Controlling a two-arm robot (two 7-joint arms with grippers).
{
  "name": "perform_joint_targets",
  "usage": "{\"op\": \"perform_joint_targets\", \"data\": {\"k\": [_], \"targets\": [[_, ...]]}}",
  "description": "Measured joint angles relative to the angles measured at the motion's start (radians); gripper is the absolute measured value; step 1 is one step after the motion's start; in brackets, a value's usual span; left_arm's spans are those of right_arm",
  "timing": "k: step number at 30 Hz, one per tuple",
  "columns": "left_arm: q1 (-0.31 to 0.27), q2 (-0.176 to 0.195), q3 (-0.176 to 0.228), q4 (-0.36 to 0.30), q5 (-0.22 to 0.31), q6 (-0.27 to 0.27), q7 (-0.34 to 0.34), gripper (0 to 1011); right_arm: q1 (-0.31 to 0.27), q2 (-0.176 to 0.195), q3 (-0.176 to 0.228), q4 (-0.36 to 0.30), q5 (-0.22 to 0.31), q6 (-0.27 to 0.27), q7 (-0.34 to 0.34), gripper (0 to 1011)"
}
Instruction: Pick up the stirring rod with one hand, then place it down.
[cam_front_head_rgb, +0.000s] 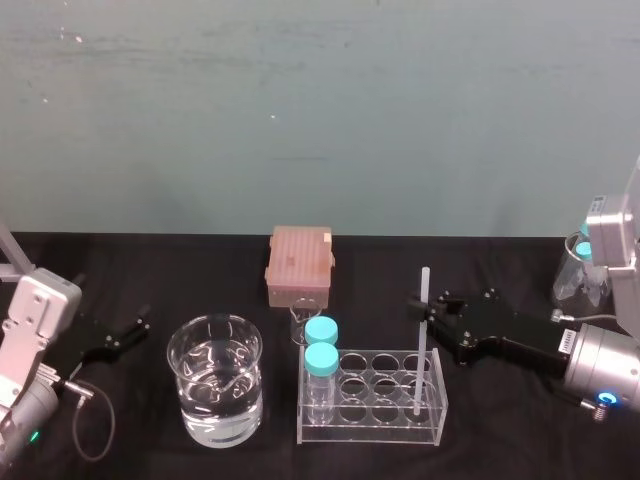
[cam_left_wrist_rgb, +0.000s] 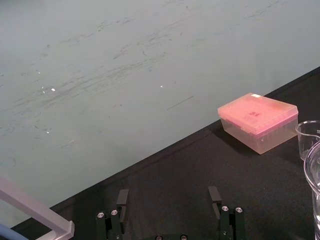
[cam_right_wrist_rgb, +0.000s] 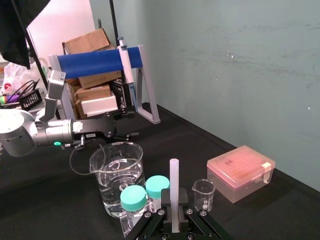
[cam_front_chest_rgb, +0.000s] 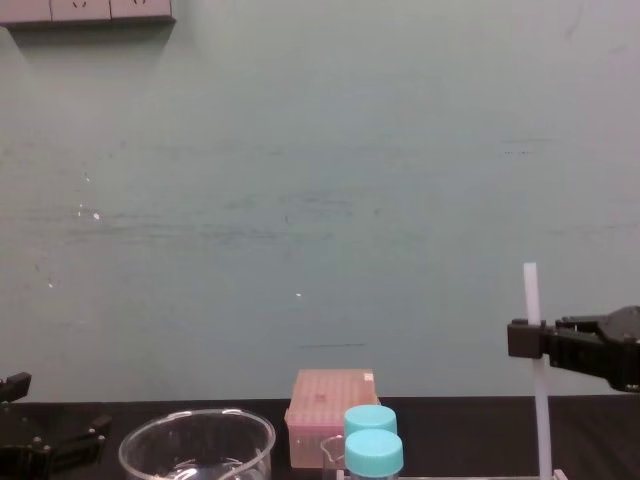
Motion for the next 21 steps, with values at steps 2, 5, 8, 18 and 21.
{"op": "perform_joint_targets", "data": {"k": [2,5,8,18,21], "targets": [[0.000,0.000,0.000,0.000,0.000,0.000,0.000,1005,-0.002,-0.002,0.000,0.003,-0.003,0.000,-0.001,72],[0.000,0.000,0.000,0.000,0.000,0.000,0.000,1005,-0.005,-0.008,-0.001,0.009,-0.009,0.000,-0.003,72],[0.000,0.000,0.000,0.000,0.000,0.000,0.000,1005,-0.006,-0.014,-0.002,0.017,-0.015,0.000,-0.005,72],[0.000,0.000,0.000,0.000,0.000,0.000,0.000,1005,-0.006,-0.033,-0.004,0.042,-0.032,0.000,-0.010,72],[0.000,0.000,0.000,0.000,0.000,0.000,0.000,1005,-0.007,-0.035,-0.006,0.045,-0.037,0.000,-0.007,72]]}}
